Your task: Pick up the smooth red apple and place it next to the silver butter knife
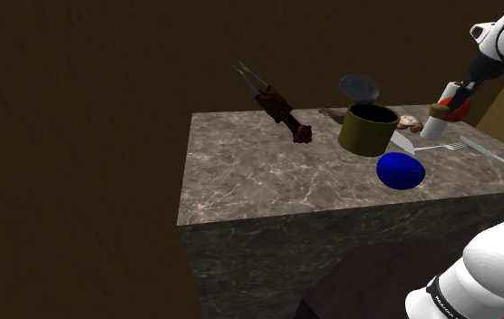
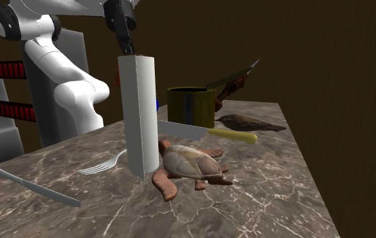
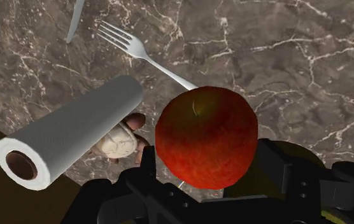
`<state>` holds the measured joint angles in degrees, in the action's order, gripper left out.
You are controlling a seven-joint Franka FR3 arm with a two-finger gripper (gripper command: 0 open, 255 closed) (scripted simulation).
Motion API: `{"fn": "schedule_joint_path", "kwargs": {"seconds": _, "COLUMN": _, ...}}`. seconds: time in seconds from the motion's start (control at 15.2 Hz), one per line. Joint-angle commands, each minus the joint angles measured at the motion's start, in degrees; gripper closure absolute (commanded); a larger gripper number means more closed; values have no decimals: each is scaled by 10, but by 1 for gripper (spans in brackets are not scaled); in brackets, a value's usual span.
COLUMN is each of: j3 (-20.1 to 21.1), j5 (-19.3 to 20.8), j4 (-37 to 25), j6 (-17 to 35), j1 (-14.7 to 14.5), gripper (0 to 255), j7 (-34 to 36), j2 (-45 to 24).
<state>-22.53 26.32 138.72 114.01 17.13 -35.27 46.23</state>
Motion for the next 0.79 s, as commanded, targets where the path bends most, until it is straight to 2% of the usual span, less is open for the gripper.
{"fn": "schedule_joint_path", "kwargs": {"seconds": 0.0, "j3": -24, "j5": 11, "j4": 3, "j6": -2, "j1": 11, "gripper": 255, "j7": -29, "j2": 14}}
{"fn": "schedule_joint_path", "kwargs": {"seconds": 0.73, "j3": -159, "j5": 61, "j4": -42, "j6": -17, "j1": 48, "gripper": 255, "j7": -183, "j2": 42}}
